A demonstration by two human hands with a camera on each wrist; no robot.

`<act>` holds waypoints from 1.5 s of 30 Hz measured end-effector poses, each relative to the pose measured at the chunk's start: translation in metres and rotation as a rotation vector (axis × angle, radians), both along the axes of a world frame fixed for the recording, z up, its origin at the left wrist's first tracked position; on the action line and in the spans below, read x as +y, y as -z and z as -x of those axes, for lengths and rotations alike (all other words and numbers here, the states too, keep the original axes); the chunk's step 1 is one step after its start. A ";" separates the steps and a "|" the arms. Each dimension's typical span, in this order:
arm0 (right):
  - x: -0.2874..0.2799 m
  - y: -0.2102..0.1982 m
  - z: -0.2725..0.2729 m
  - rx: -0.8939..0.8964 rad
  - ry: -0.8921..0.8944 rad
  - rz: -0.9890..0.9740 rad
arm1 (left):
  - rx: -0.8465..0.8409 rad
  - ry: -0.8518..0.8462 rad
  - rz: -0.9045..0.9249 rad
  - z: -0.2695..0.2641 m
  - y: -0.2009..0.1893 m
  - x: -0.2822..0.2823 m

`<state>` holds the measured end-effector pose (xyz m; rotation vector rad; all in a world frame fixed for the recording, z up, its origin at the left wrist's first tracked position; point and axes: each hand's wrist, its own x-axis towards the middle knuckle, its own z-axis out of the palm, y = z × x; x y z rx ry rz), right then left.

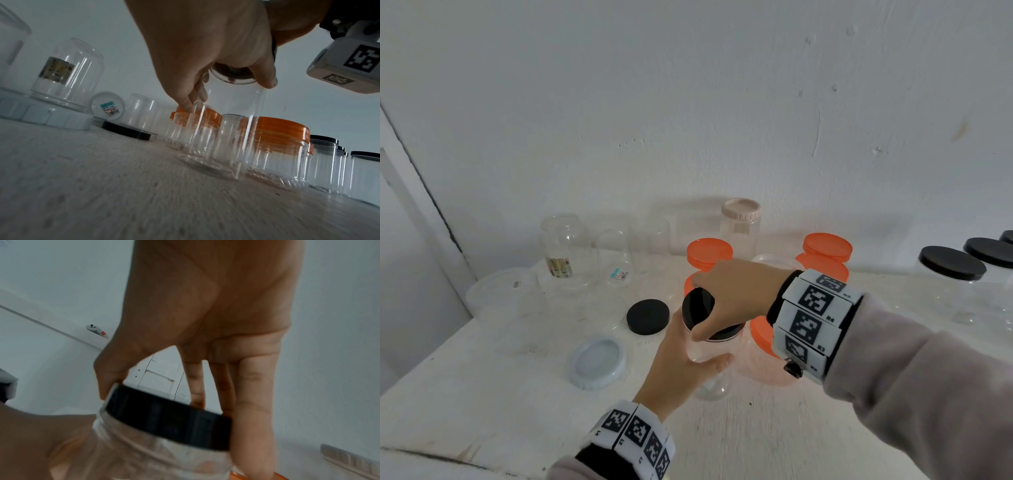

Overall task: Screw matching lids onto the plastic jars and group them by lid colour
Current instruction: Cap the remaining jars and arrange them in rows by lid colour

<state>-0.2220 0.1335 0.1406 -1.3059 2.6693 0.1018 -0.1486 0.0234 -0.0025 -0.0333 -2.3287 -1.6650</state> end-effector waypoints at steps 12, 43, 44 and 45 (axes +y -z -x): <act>0.004 -0.008 0.006 -0.019 -0.023 -0.068 | -0.014 -0.031 0.009 0.002 0.005 0.001; 0.014 0.015 0.005 -0.001 0.064 0.129 | 0.030 -0.080 0.029 0.003 0.006 0.010; 0.013 0.013 0.004 -0.015 0.070 0.112 | 0.028 -0.077 0.023 0.003 0.006 0.010; 0.013 0.010 0.004 -0.037 0.076 0.083 | 0.028 -0.075 0.017 0.002 0.006 0.010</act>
